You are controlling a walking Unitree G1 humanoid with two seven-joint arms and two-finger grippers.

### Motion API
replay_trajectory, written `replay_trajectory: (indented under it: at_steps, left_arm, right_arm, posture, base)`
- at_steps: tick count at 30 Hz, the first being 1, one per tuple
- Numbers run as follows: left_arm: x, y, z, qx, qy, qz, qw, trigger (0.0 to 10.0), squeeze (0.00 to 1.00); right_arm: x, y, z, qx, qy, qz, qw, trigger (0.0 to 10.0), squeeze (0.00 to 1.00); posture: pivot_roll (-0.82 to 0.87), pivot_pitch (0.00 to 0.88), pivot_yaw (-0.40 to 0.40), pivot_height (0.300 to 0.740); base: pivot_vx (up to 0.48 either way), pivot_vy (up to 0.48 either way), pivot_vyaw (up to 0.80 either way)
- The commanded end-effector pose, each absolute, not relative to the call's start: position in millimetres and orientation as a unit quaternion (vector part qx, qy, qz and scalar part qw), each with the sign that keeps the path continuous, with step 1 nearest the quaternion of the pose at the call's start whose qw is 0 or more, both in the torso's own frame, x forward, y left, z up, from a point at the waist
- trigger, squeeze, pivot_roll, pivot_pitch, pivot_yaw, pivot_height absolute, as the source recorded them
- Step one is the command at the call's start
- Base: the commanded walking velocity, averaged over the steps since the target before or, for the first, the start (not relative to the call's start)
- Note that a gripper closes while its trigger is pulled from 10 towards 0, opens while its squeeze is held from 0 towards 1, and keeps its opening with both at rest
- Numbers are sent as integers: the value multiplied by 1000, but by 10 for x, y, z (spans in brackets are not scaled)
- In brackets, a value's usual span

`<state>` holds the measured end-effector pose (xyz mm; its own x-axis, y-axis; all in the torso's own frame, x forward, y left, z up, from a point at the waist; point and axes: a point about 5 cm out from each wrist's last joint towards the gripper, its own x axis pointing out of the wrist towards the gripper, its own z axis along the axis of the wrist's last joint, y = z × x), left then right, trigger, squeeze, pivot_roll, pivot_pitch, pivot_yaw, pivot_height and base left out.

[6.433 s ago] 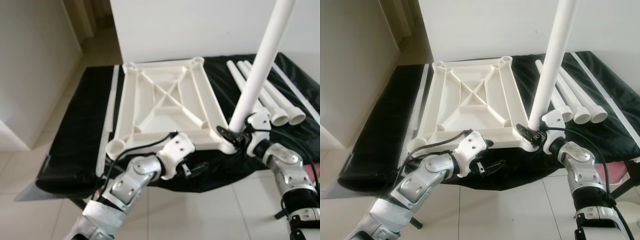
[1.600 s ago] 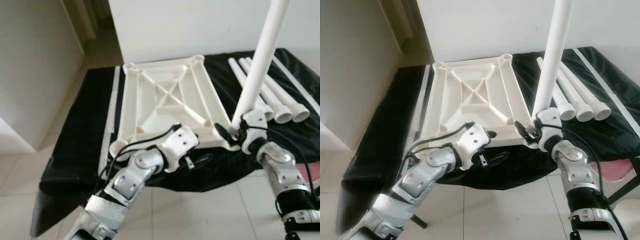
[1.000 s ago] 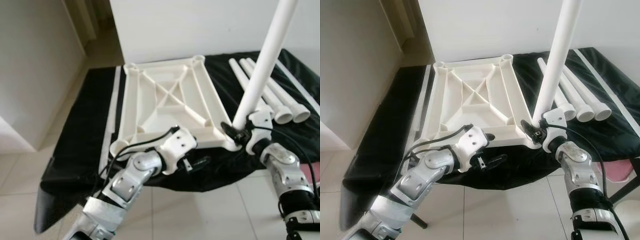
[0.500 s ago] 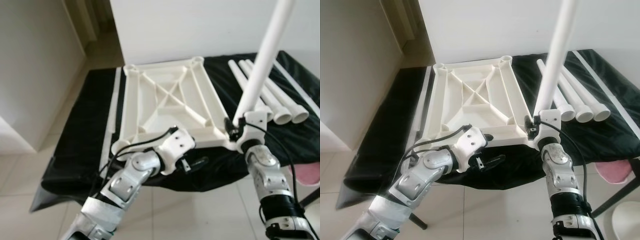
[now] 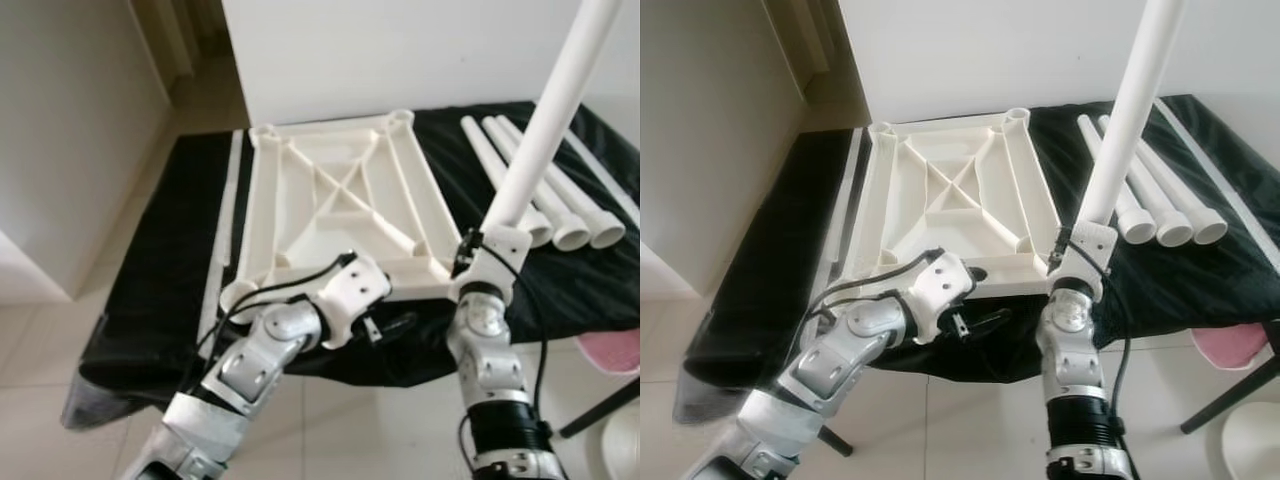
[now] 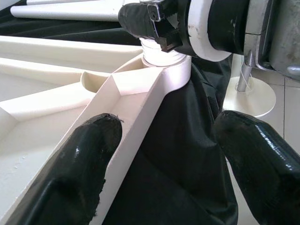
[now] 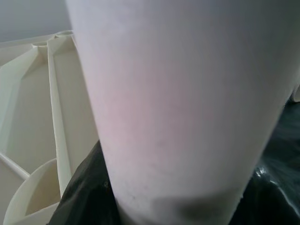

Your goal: Building children table

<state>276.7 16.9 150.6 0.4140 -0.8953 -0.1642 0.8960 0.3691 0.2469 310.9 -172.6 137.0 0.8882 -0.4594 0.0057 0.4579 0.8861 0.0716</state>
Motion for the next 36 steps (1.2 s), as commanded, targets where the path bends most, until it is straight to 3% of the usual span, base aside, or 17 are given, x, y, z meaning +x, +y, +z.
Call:
replay_trajectory:
  at_steps: [1,7,8,19,20,21,22,36]
  left_arm:
    - [2715,149,1500,150,8,-577,803,10000,0]
    - [2731,152,1510,150,7,-574,805,10000,0]
    - [2733,156,1515,151,6,-573,805,10000,0]
    - [2734,160,1511,152,5,-570,808,10000,0]
    - [2738,171,1517,154,3,-570,807,10000,0]
    - [2738,171,1517,154,3,-570,807,10000,0]
    - [2785,238,1537,158,3,-565,810,10000,0]
    - [3047,567,1680,166,-8,-525,835,10000,0]
  right_arm:
    - [3048,-1747,1184,43,36,-247,967,10000,0]
    - [3051,-1745,1183,39,39,-247,967,10000,0]
    - [3062,-1705,1226,43,23,-228,972,10000,1000]
    - [2966,-1691,1397,49,-43,-172,983,10000,1000]
    - [2942,-1681,1389,52,-44,-160,985,10000,373]
    - [2942,-1681,1389,52,-44,-160,985,10000,373]
    - [2877,-1662,1358,47,-48,-136,988,10000,0]
    - [2618,-1594,1169,16,-30,-58,998,10000,0]
  posture:
    - [-110,0,60,740]
    - [-109,0,56,740]
    - [-103,0,55,740]
    - [-107,0,53,740]
    - [-107,0,53,740]
    - [-107,0,53,740]
    - [-104,0,56,740]
    - [-115,0,65,740]
  base:
    - [0,0,0]
    - [0,0,0]
    - [0,0,0]
    - [0,0,0]
    - [0,0,0]
    - [0,0,0]
    - [0,0,0]
    - [0,0,0]
